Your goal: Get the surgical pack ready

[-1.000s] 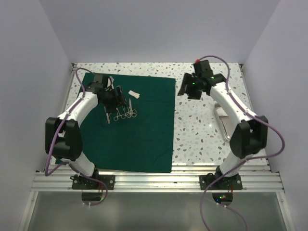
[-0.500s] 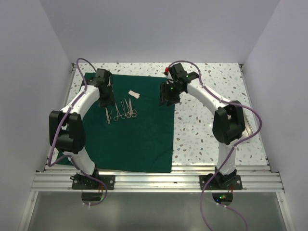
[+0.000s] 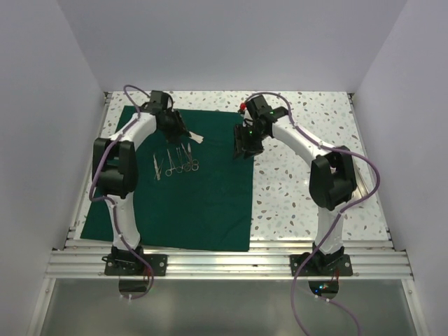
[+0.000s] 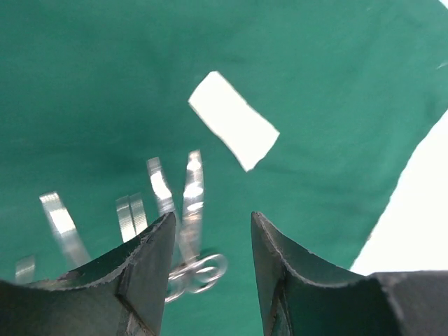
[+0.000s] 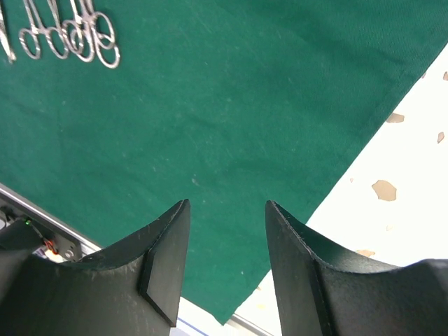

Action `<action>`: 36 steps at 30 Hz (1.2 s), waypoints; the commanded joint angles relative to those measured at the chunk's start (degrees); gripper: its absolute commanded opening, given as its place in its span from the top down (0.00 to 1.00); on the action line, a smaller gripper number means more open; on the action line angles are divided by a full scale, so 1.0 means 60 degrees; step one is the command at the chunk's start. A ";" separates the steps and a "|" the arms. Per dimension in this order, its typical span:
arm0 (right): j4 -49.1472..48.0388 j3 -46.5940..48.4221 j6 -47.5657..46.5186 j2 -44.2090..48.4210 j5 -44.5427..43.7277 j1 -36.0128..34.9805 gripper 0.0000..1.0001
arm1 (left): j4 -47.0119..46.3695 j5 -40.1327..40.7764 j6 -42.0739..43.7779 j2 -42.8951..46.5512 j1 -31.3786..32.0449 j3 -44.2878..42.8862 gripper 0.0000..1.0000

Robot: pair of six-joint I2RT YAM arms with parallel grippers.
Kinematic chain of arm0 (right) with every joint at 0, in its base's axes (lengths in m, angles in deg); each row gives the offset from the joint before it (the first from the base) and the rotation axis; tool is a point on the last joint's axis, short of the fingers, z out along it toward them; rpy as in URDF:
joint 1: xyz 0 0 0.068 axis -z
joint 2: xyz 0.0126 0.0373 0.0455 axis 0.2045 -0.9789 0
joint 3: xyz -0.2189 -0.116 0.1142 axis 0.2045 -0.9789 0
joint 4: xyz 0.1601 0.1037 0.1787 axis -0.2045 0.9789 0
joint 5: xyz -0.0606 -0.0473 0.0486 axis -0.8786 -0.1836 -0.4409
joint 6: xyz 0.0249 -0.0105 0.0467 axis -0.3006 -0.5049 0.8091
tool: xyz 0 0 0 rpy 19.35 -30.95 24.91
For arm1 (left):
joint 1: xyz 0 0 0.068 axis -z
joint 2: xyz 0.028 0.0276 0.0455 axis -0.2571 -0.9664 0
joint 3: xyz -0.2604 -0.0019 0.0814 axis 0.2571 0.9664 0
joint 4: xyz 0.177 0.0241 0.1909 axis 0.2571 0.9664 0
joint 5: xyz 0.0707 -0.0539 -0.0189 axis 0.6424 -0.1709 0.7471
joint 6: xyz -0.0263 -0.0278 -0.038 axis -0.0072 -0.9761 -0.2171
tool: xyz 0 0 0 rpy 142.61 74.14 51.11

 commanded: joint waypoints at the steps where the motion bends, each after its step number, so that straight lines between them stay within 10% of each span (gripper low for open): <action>1: 0.0077 -0.0247 -0.0112 0.0395 0.0287 0.0018 0.49 | -0.1160 -0.1357 -0.1814 -0.0397 0.0088 -0.0265 0.49; 36: -0.0626 -0.1259 -0.0141 0.0835 0.0551 0.0091 0.50 | -0.2418 -0.1620 -0.4760 -0.1966 0.0280 -0.0018 0.52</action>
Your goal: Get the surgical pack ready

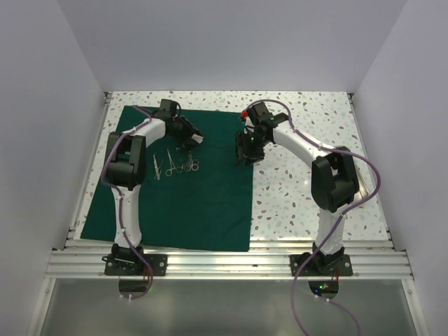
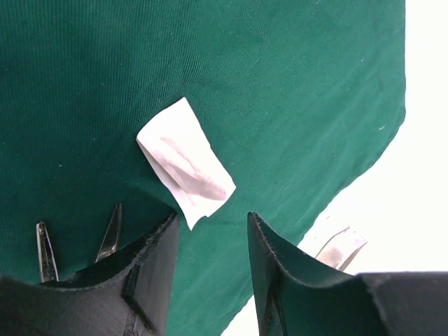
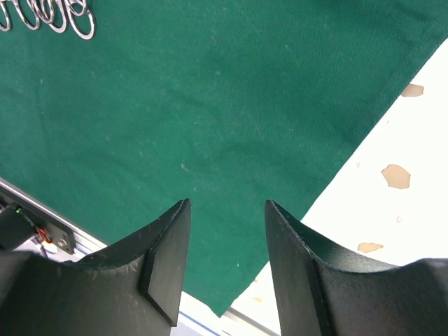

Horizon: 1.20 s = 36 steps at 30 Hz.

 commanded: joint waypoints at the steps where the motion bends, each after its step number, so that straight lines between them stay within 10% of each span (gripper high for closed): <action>1: -0.0240 -0.0108 -0.0141 0.0544 0.0307 0.0095 0.50 | -0.0346 -0.0028 -0.0130 -0.0243 -0.0015 -0.0029 0.52; 36: -0.0211 0.0024 -0.0009 0.0354 0.0629 0.0139 0.50 | 0.0269 0.0426 0.1261 0.0299 -0.0045 -0.0029 1.00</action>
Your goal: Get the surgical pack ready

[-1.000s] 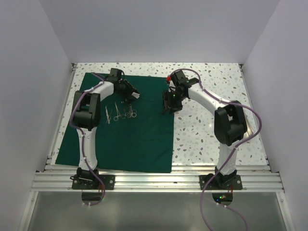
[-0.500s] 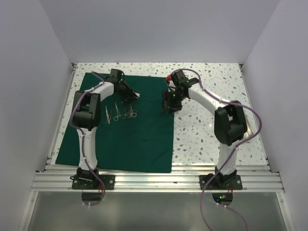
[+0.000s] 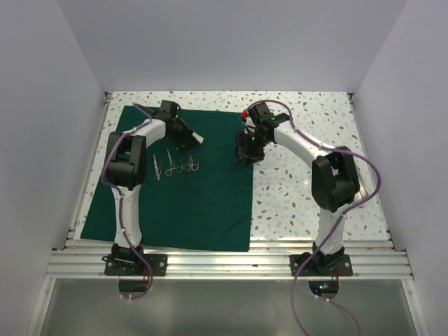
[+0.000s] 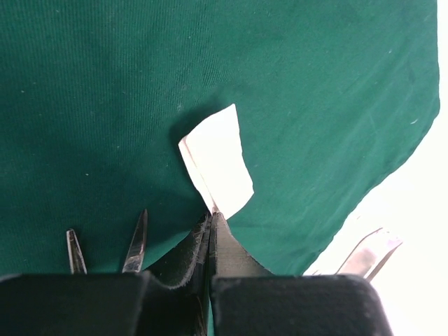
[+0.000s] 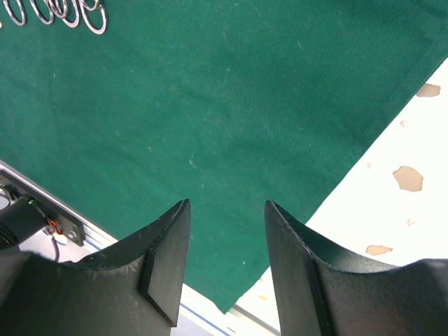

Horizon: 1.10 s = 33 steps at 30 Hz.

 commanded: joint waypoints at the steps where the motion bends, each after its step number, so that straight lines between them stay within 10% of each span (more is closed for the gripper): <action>1: -0.0145 0.0100 -0.0006 0.0382 0.0199 0.0041 0.50 | 0.0280 0.0178 0.0514 0.0430 -0.0041 -0.0116 1.00; 20: -0.0335 0.0012 0.0506 0.0368 0.0930 0.0026 0.43 | 0.3152 0.1878 0.4074 0.3022 0.0604 0.0367 1.00; 33: -0.5695 -0.1041 0.4153 0.0192 0.4521 -0.0003 0.20 | -0.0507 -0.4024 0.4368 0.5630 0.0911 0.4291 1.00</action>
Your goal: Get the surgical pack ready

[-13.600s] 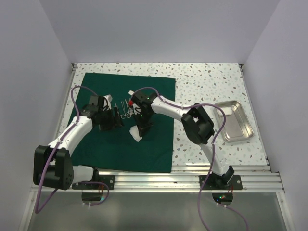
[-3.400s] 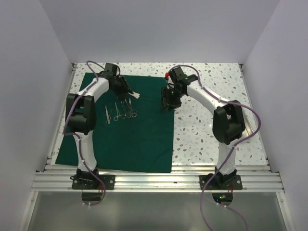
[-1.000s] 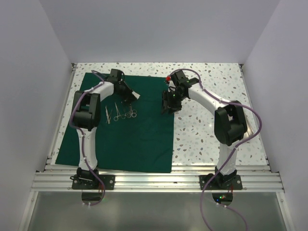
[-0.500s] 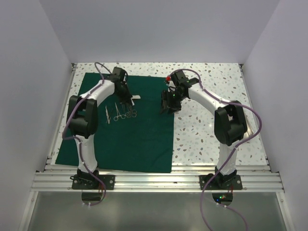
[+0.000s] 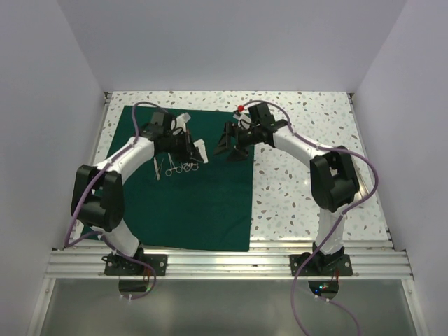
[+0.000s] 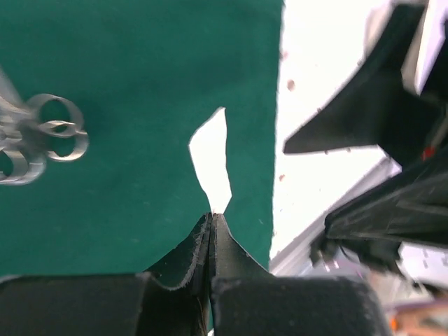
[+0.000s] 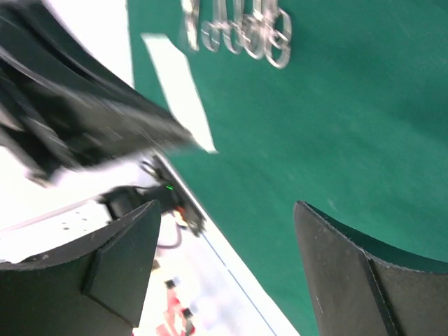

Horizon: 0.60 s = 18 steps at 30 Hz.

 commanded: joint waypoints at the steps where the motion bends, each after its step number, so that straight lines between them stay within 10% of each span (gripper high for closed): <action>1: -0.2418 -0.0306 0.1535 0.0189 0.0882 0.0000 0.21 | -0.1504 -0.1974 0.0055 0.0396 0.0215 0.0501 1.00; 18: -0.4396 -0.1053 0.2444 0.0027 0.1701 0.0015 0.54 | -0.2677 -0.3469 -0.0297 0.0456 0.0391 0.0794 1.00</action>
